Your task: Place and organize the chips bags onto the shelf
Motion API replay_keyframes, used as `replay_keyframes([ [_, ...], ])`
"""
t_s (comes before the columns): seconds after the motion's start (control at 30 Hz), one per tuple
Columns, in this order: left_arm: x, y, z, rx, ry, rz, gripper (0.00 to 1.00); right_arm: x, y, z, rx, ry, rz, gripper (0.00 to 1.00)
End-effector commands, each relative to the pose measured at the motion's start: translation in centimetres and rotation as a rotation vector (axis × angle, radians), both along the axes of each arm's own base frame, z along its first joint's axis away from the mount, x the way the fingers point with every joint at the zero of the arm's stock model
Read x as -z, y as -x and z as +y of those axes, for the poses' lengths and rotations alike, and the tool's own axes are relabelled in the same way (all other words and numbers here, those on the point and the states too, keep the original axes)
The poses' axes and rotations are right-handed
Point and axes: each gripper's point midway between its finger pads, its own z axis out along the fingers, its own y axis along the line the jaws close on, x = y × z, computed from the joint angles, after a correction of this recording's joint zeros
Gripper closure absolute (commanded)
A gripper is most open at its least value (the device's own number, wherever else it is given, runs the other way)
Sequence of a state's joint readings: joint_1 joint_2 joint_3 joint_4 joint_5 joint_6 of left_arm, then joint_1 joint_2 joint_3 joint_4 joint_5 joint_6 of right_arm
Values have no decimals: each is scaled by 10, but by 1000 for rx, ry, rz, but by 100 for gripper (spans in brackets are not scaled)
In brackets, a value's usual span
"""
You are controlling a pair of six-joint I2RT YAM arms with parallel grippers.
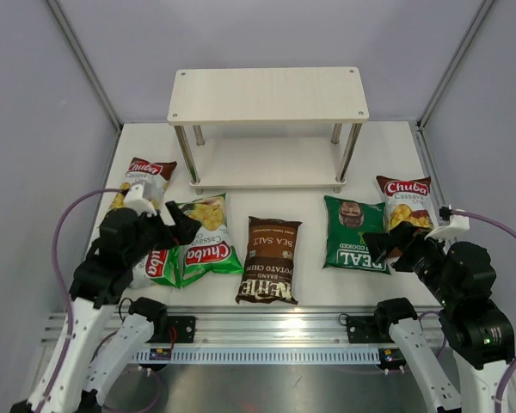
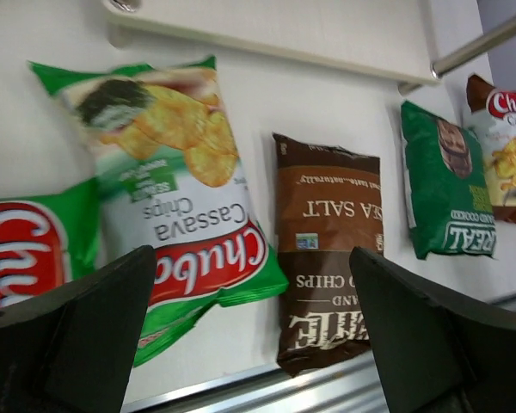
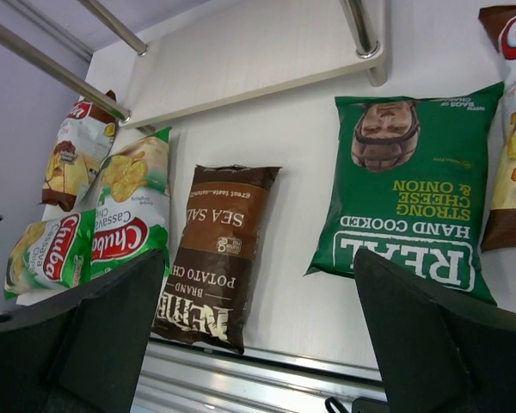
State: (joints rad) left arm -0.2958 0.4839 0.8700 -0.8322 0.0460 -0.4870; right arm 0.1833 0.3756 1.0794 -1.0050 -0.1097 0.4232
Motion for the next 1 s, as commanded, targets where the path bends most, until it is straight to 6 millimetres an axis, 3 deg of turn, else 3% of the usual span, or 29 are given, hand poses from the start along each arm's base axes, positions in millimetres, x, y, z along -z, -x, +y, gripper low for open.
replay_keyframes([
  [0.0, -1, -33, -59, 175, 185, 36, 1, -2, -3, 16, -75, -55, -30, 0],
  [0.1, 18, -57, -92, 222, 106, 108, 1, 4, -3, 23, -105, -74, -27, 1],
  [0.13, 6, -65, -106, 246, 106, 76, 1, 4, -4, 24, -110, -79, -33, 1],
  [0.2, 28, -72, -137, 289, 56, 151, 1, 10, -6, 27, -121, -88, -16, 1],
  [0.23, 29, -78, -146, 297, 41, 156, 1, 10, -7, 28, -125, -91, -16, 0],
  [0.27, 34, -85, -150, 277, 12, 154, 1, 12, -8, 29, -129, -97, -5, 1],
  [0.3, 54, -93, -155, 260, -17, 205, 1, 14, -8, 31, -135, -101, 5, 0],
  [0.37, 66, -102, -162, 259, -26, 213, 1, 16, -7, 35, -157, -111, 16, 1],
  [0.4, 85, -107, -167, 264, -47, 248, 1, 18, -7, 36, -163, -110, 22, 1],
  [0.43, 89, -111, -173, 268, -44, 242, 1, 19, -7, 36, -168, -109, 24, 0],
  [0.63, 141, -120, -195, 301, -49, 328, 1, 22, -2, 41, -203, -120, 11, 1],
  [0.73, 156, -122, -196, 289, -49, 348, 2, 19, 1, 44, -221, -132, -5, 0],
  [0.9, 176, -118, -201, 285, -6, 375, 15, 19, 3, 47, -236, -144, -7, 1],
  [0.97, 184, -116, -200, 275, 6, 386, 16, 18, 4, 48, -246, -147, -7, 1],
])
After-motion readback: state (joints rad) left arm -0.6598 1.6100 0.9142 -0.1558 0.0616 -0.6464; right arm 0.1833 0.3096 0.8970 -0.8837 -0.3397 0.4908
